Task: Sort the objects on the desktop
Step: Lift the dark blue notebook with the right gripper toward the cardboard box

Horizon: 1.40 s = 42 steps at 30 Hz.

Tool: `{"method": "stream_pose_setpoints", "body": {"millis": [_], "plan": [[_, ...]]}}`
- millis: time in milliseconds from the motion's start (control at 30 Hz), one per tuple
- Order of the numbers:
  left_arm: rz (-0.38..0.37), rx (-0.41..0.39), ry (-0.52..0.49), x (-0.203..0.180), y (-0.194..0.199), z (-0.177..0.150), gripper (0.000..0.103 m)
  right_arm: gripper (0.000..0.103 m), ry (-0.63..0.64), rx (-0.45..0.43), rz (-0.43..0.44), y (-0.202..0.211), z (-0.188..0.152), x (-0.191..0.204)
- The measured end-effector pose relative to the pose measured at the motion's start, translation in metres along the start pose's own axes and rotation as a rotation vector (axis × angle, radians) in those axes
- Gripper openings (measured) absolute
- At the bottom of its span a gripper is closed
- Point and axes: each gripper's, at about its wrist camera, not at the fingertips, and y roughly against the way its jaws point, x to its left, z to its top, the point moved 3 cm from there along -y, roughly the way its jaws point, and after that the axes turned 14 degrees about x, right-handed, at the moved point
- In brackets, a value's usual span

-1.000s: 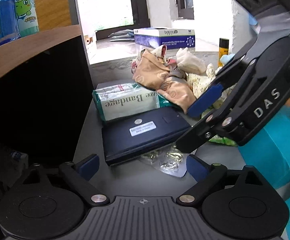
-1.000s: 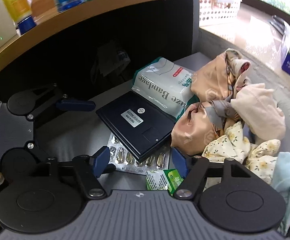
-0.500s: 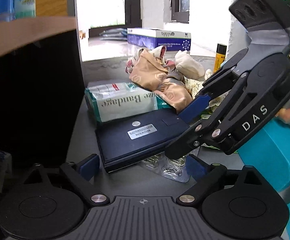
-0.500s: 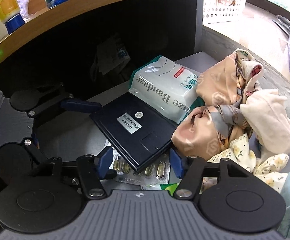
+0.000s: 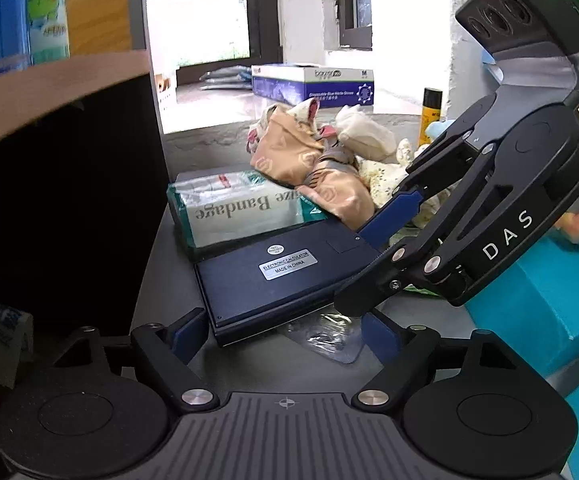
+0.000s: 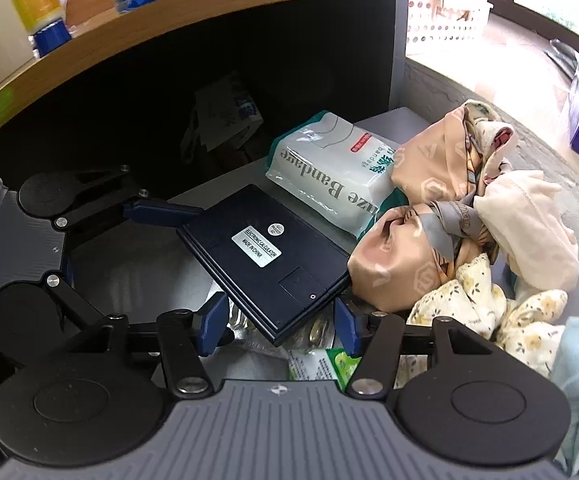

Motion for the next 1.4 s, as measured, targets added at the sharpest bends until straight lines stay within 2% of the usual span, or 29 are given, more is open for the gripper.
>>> {"method": "stream_pose_setpoints", "body": {"millis": [167,300,567,767,933,1200,1400], "plan": [[0.017,-0.03,-0.005,-0.007,0.02,0.0,0.082,0.063,0.011,-0.023,-0.012,0.017,-0.005,0.008],[0.048,-0.05,-0.018,-0.016,0.039,0.0,0.07,0.063,0.019,-0.043,-0.025,0.031,-0.012,0.016],[0.095,-0.097,-0.075,-0.044,0.073,0.001,0.067,0.062,0.014,-0.096,-0.066,0.069,-0.04,0.034],[0.113,-0.142,-0.133,-0.077,0.098,0.001,0.065,0.061,-0.015,-0.145,-0.083,0.099,-0.072,0.043],[0.149,-0.168,-0.177,-0.108,0.114,0.001,0.058,0.061,-0.056,-0.193,-0.089,0.124,-0.103,0.046],[0.15,-0.196,-0.27,-0.166,0.134,-0.004,0.058,0.061,-0.108,-0.235,-0.112,0.158,-0.161,0.048],[0.119,-0.202,-0.335,-0.211,0.139,-0.004,0.058,0.061,-0.171,-0.267,-0.126,0.182,-0.216,0.041]]}}
